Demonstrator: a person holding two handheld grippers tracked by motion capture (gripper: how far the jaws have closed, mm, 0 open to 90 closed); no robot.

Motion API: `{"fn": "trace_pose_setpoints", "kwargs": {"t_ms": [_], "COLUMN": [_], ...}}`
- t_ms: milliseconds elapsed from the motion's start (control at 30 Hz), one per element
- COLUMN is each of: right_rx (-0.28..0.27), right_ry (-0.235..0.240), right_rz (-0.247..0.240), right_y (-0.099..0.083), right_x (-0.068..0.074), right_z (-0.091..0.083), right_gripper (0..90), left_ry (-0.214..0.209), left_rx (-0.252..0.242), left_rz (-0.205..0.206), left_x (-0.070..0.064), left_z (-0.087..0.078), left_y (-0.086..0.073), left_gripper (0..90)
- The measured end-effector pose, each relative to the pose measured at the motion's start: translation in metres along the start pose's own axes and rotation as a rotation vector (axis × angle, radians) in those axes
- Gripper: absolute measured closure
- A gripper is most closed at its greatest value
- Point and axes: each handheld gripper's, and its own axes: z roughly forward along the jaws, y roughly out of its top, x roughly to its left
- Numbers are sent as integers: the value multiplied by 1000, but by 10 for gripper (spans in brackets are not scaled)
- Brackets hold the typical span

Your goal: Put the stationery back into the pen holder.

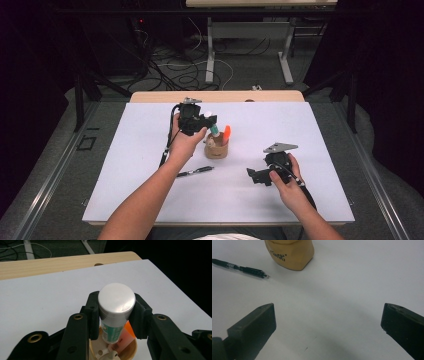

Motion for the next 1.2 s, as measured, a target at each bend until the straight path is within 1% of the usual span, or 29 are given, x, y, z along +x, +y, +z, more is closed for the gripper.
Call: {"fn": "trace_pose_setpoints", "kwargs": {"t_ms": [133, 200, 267, 367, 400, 467, 533, 600, 700, 733, 767, 833, 867, 900, 933, 967, 1000, 1033, 1067, 1100, 1133, 1200], "right_rx": [-1, 5, 16, 8, 9, 14, 13, 13, 18, 20, 21, 23, 24, 24, 24, 24, 23, 28, 29, 35, 29, 29], "right_ry": [4, 10, 8, 12, 15, 15, 15, 16, 20, 20, 21, 21, 22, 24, 26, 28, 30, 28, 30, 30, 30, 31], "right_rz": [-5, -1, -11, -9, -8, -6, -6, -9, -18, -8, -10, -14, -14, -14, -12, -11, -8, -9, -10, -12, -11, -11], "right_y": [-1, -1, -1, -1, -1, -2, -2, -2, -2, -2, -2, -2, -2, -2, -2, -2, -2, -3, -3, -3, -3, -3], "right_x": [0, 1, 0, 1, 1, 1, 1, 1, 1, 2, 2, 1, 1, 1, 2, 2, 2, 2, 2, 2, 2, 2], "right_z": [1, 2, 2, 2, 3, 3, 3, 4, 4, 4, 4, 5, 5, 5, 5, 5, 5, 5, 5, 5, 5, 5], "right_gripper": [0, 0, 0, 0, 0, 0, 0, 0, 0, 0, 0, 0, 0, 0, 0, 0, 0, 0, 0, 0, 0, 0], "left_ry": [13, 17, 17, 28, 28, 32, 36, 45, 49, 52, 54, 60, 60, 61, 62, 65, 67, 70, 71, 73, 74, 76], "left_rx": [26, 29, 36, 51, 49, 61, 65, 79, 81, 83, 89, 93, 101, 96, 105, 107, 111, 97, 102, 106, 105, 106], "left_rz": [3, 11, 18, 36, 31, 37, 48, 61, 76, 78, 78, 91, 104, 105, 118, 117, 126, 107, 124, 123, 118, 122], "left_x": [-1, -2, -2, -3, -3, -3, -4, -5, -6, -6, -6, -7, -6, -7, -7, -7, -8, -10, -9, -9, -9, -9], "left_z": [8, 10, 13, 16, 17, 19, 21, 23, 25, 26, 27, 28, 28, 29, 29, 30, 31, 32, 33, 33, 33, 34], "left_y": [-4, -6, -9, -12, -13, -15, -17, -18, -21, -22, -23, -25, -25, -26, -26, -27, -27, -29, -29, -29, -29, -30], "left_gripper": [647, 648, 647, 647, 647, 647, 647, 647, 646, 646, 646, 646, 646, 646, 646, 646, 646, 645, 645, 645, 645, 645]}}
